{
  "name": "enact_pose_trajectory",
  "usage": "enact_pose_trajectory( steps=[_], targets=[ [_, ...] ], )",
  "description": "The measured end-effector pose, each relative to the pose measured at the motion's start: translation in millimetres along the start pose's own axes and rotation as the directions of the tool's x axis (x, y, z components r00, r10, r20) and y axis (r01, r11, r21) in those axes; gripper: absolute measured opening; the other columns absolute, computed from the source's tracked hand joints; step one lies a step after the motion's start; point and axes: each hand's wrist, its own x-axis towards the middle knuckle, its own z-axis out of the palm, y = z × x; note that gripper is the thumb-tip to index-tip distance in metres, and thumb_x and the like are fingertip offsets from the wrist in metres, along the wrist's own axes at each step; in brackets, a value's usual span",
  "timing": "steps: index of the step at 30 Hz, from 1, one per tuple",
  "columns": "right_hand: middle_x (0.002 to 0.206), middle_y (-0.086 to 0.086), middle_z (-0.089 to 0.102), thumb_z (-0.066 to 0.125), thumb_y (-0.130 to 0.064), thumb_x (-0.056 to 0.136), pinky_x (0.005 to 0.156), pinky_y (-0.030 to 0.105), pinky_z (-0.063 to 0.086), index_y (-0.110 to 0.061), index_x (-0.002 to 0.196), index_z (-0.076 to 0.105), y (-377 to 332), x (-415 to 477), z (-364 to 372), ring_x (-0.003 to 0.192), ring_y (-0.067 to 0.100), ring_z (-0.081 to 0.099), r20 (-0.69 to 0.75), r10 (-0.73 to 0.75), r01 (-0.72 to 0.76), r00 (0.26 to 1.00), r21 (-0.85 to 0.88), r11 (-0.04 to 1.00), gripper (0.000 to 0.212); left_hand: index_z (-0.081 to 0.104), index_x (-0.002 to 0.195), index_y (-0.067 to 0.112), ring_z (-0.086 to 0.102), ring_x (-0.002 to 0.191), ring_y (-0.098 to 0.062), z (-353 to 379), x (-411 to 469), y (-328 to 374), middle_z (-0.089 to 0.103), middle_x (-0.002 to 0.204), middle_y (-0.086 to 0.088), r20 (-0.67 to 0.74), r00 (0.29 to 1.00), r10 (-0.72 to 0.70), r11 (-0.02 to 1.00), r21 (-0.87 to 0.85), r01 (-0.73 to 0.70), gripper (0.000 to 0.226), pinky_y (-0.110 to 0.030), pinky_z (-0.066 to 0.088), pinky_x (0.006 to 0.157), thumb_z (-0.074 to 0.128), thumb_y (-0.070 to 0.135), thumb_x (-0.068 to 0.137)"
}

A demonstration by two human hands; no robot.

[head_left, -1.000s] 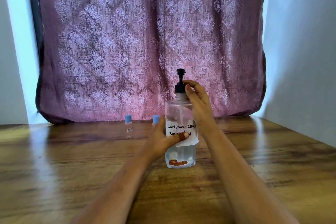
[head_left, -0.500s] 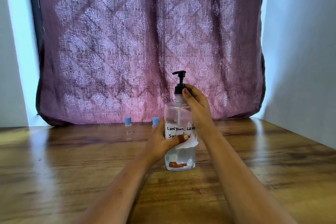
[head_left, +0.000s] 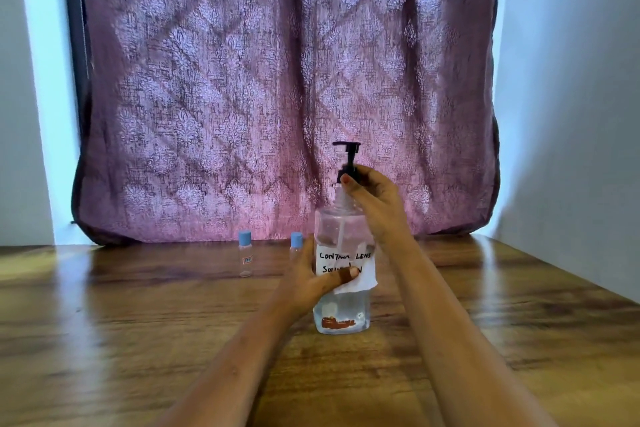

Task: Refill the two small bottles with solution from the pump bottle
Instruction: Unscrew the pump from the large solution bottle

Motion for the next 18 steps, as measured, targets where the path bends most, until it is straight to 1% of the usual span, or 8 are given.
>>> enact_pose_trajectory(
  steps=[2, 4, 7, 9, 12, 13, 16, 18],
  targets=[
    [0.09, -0.004, 0.065, 0.059, -0.004, 0.088, 0.064, 0.006, 0.047, -0.005, 0.109, 0.062, -12.6, 8.1, -1.4, 0.072, -0.01, 0.061, -0.002, -0.009, 0.009, 1.0, -0.003, 1.0, 0.022, 0.057, 0.103, 0.034, 0.072, 0.088, -0.008, 0.1, 0.5, -1.3, 0.074, 0.097, 0.011, -0.001, 1.0, -0.013, 1.0, -0.004, 0.013, 0.054, -0.017, 0.054, 0.067, 0.081, 0.047, 0.057],
    [0.089, -0.004, 0.065, 0.058, -0.003, 0.089, 0.059, 0.003, 0.043, -0.001, 0.113, 0.061, -26.1, 17.1, -2.9, 0.067, -0.014, 0.059, 0.001, -0.028, 0.028, 1.0, -0.015, 0.999, 0.024, 0.06, 0.099, 0.042, 0.072, 0.089, -0.01, 0.2, 0.8, -2.6, 0.075, 0.097, 0.01, 0.003, 1.0, -0.014, 1.0, -0.003, 0.014, 0.048, -0.019, 0.055, 0.068, 0.082, 0.047, 0.058],
    [0.091, -0.004, 0.065, 0.059, -0.003, 0.089, 0.059, 0.002, 0.043, 0.0, 0.116, 0.06, -44.0, 27.8, -4.8, 0.068, -0.014, 0.06, 0.009, -0.059, 0.06, 0.998, -0.035, 0.998, 0.027, 0.06, 0.098, 0.045, 0.072, 0.094, -0.019, 0.2, 1.6, -5.3, 0.074, 0.101, 0.002, 0.002, 1.0, -0.029, 0.999, -0.024, 0.029, 0.05, -0.031, 0.057, 0.074, 0.085, 0.052, 0.056],
    [0.091, -0.006, 0.066, 0.06, -0.005, 0.089, 0.059, 0.002, 0.043, -0.003, 0.115, 0.061, -52.6, 31.6, -5.6, 0.071, -0.014, 0.06, 0.012, -0.07, 0.071, 0.997, -0.057, 0.996, 0.026, 0.06, 0.103, 0.04, 0.071, 0.096, -0.022, 0.0, 2.5, -7.0, 0.074, 0.102, -0.001, -0.01, 0.999, -0.039, 0.999, -0.018, 0.039, 0.059, -0.037, 0.057, 0.077, 0.085, 0.056, 0.052],
    [0.091, -0.007, 0.067, 0.061, -0.006, 0.089, 0.059, 0.002, 0.043, -0.008, 0.11, 0.063, -61.8, 33.7, -6.5, 0.072, -0.013, 0.061, 0.002, -0.078, 0.078, 0.997, -0.059, 0.995, 0.022, 0.057, 0.112, 0.026, 0.07, 0.098, -0.026, -0.6, 2.7, -10.6, 0.073, 0.105, -0.006, -0.008, 0.999, -0.044, 0.999, -0.009, 0.043, 0.068, -0.047, 0.057, 0.083, 0.086, 0.051, 0.055],
    [0.09, -0.008, 0.067, 0.061, -0.006, 0.089, 0.059, 0.002, 0.043, -0.01, 0.109, 0.063, -64.4, 34.2, -7.0, 0.073, -0.013, 0.061, -0.003, -0.084, 0.084, 0.996, -0.058, 0.995, 0.02, 0.055, 0.114, 0.024, 0.071, 0.098, -0.024, -0.8, 2.4, -11.2, 0.073, 0.105, -0.005, -0.015, 0.999, -0.05, 0.999, 0.007, 0.05, 0.071, -0.047, 0.057, 0.083, 0.085, 0.051, 0.055],
    [0.09, -0.008, 0.067, 0.062, -0.007, 0.088, 0.06, 0.002, 0.043, -0.014, 0.105, 0.064, -73.4, 35.8, -9.0, 0.074, -0.013, 0.061, -0.021, -0.12, 0.118, 0.993, -0.074, 0.99, 0.018, 0.05, 0.117, 0.024, 0.071, 0.093, -0.013, 1.6, 2.5, -8.1, 0.073, 0.104, 0.0, -0.04, 0.998, -0.04, 0.993, 0.11, 0.045, 0.077, -0.035, 0.06, 0.077, 0.081, 0.058, 0.056],
    [0.092, -0.008, 0.067, 0.062, -0.007, 0.088, 0.061, 0.002, 0.043, -0.016, 0.103, 0.064, -79.2, 36.9, -10.1, 0.075, -0.013, 0.06, -0.032, -0.148, 0.145, 0.988, -0.098, 0.985, 0.018, 0.047, 0.116, 0.027, 0.071, 0.093, -0.011, 3.8, 2.0, -6.5, 0.071, 0.106, -0.001, -0.075, 0.997, -0.033, 0.984, 0.171, 0.046, 0.076, -0.039, 0.06, 0.079, 0.078, 0.064, 0.056]
  ],
)
